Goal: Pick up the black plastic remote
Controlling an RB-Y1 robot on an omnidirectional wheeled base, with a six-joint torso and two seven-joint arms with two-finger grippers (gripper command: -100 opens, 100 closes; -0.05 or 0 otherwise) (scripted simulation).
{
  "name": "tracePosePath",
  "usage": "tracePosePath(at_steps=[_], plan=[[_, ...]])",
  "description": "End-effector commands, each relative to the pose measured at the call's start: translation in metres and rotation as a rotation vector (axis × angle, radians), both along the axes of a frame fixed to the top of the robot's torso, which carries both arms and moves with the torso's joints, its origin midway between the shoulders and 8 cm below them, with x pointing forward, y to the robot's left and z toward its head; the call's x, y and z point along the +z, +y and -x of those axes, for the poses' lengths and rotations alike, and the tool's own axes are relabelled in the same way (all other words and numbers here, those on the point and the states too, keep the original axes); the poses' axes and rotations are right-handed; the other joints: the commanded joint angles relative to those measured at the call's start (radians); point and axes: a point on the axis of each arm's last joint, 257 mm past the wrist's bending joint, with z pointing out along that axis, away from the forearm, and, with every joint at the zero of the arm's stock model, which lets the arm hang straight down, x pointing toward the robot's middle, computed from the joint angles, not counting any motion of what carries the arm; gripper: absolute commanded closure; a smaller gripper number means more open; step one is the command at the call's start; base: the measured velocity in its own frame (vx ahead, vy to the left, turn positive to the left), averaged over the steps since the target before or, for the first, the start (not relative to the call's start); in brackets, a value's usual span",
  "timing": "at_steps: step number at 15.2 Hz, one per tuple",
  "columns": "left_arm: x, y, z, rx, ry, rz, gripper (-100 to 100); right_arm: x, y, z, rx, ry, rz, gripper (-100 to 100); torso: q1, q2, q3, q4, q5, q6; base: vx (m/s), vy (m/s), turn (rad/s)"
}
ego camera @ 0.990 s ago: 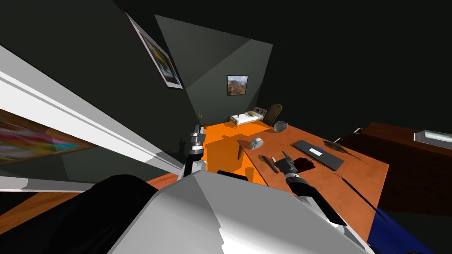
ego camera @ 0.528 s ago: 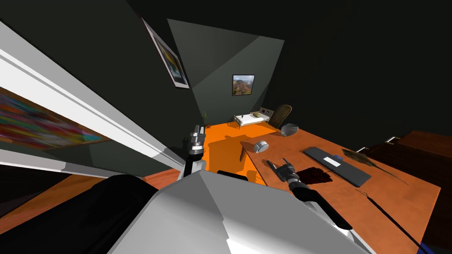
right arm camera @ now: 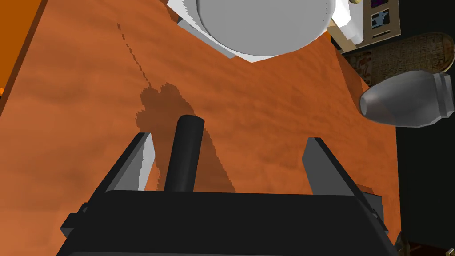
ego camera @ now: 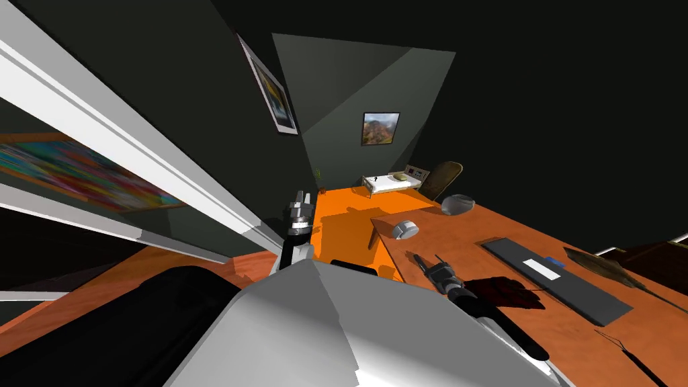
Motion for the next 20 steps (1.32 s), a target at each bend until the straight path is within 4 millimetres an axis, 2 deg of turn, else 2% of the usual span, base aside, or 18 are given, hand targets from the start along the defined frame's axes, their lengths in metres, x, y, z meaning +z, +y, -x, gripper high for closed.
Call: tracePosePath(at_steps=[1, 2, 3, 4, 5, 6, 7, 8, 9, 10, 11, 12, 13, 14, 15, 16, 17, 20], plan=[[0.000, 0.000, 0.000, 0.000, 0.000, 0.000, 0, -0.021, -0.012, 0.021, -0.042, 0.075, -0.048, -100, 0.000, 0.000, 0.000, 0.000, 0.000, 0.000, 0.041, -0.006, 0.158], [0.000, 0.000, 0.000, 0.000, 0.000, 0.000, 0, -0.021, -0.012, 0.021, -0.046, 0.074, -0.055, -100, 0.000, 0.000, 0.000, 0.000, 0.000, -0.001, 0.039, -0.007, 0.174], [0.000, 0.000, 0.000, 0.000, 0.000, 0.000, 0, -0.037, -0.020, 0.039, -0.082, 0.135, -0.091, -100, 0.000, 0.000, 0.000, 0.000, 0.000, -0.001, 0.044, -0.006, 0.199], [0.000, 0.000, 0.000, 0.000, 0.000, 0.000, 0, -0.037, -0.020, 0.039, -0.086, 0.134, -0.098, -100, 0.000, 0.000, 0.000, 0.000, 0.000, -0.001, 0.049, -0.012, 0.185], [0.000, 0.000, 0.000, 0.000, 0.000, 0.000, 0, -0.050, -0.028, 0.056, -0.127, 0.185, -0.135, -100, 0.000, 0.000, 0.000, 0.000, 0.000, -0.001, 0.057, -0.016, 0.259], [0.000, 0.000, 0.000, 0.000, 0.000, 0.000, 0, -0.051, -0.028, 0.057, -0.127, 0.192, -0.139, -100, 0.000, -0.001, 0.000, 0.000, 0.000, -0.001, 0.054, -0.021, 0.179], [0.000, 0.000, 0.000, 0.000, 0.000, 0.000, 0, -0.063, -0.036, 0.074, -0.167, 0.242, -0.172, -100, 0.000, -0.001, 0.000, 0.000, 0.000, 0.000, 0.055, -0.023, 0.137], [0.000, 0.000, 0.000, 0.000, 0.000, 0.000, 0, -0.064, -0.035, 0.075, -0.169, 0.248, -0.178, -100, -0.001, -0.001, 0.000, 0.000, 0.000, -0.001, 0.053, -0.021, 0.139], [0.000, 0.000, 0.000, 0.000, 0.000, 0.000, 0, -0.074, -0.042, 0.092, -0.213, 0.294, -0.215, -100, -0.001, -0.001, 0.000, 0.000, 0.000, 0.000, 0.056, -0.023, 0.209], [0.000, 0.000, 0.000, 0.000, 0.000, 0.000, 0, -0.075, -0.042, 0.093, -0.213, 0.300, -0.216, -100, -0.001, -0.001, 0.000, 0.000, 0.000, -0.001, 0.052, -0.025, 0.175], [0.000, 0.000, 0.000, 0.000, 0.000, 0.000, 0, -0.085, -0.048, 0.111, -0.256, 0.349, -0.252, -100, -0.001, -0.001, 0.000, 0.000, 0.000, -0.001, 0.053, -0.019, 0.195], [0.000, 0.000, 0.000, 0.000, 0.000, 0.000, 0, -0.085, -0.048, 0.111, -0.256, 0.349, -0.252, -100, 0.000, -0.001, 0.000, 0.000, 0.000, -0.001, 0.047, -0.017, 0.151], [0.000, 0.000, 0.000, 0.000, 0.000, 0.000, 0, -0.093, -0.053, 0.129, -0.300, 0.395, -0.286, -100, 0.000, -0.001, 0.000, 0.000, 0.000, 0.000, 0.046, -0.020, 0.167], [0.000, 0.000, 0.000, 0.000, 0.000, 0.000, 0, -0.093, -0.053, 0.129, -0.300, 0.395, -0.286, -100, 0.000, 0.000, 0.000, 0.000, 0.000, -0.001, 0.041, -0.020, 0.139], [0.000, 0.000, 0.000, 0.000, 0.000, 0.000, 0, -0.100, -0.058, 0.145, -0.341, 0.438, -0.316, -100, 0.000, 0.000, 0.000, 0.000, 0.000, 0.000, 0.048, -0.017, 0.160], [0.000, 0.000, 0.000, 0.000, 0.000, 0.000, 0, -0.100, -0.058, 0.145, -0.342, 0.437, -0.318, -100, 0.000, 0.000, 0.000, 0.000, 0.000, -0.001, 0.045, -0.022, 0.149], [0.000, 0.000, 0.000, 0.000, 0.000, 0.000, 0, -0.106, -0.062, 0.161, -0.384, 0.476, -0.348, -100, 0.000, 0.000, 0.000, 0.000, 0.000, 0.000, 0.043, -0.026, 0.166], [0.000, 0.000, 0.000, 0.000, 0.000, 0.000, 0, -0.111, -0.066, 0.176, -0.424, 0.511, -0.376, -100, 0.000, 0.000, 0.000, 0.000, 0.000, 0.000, 0.044, -0.021, 0.131]])
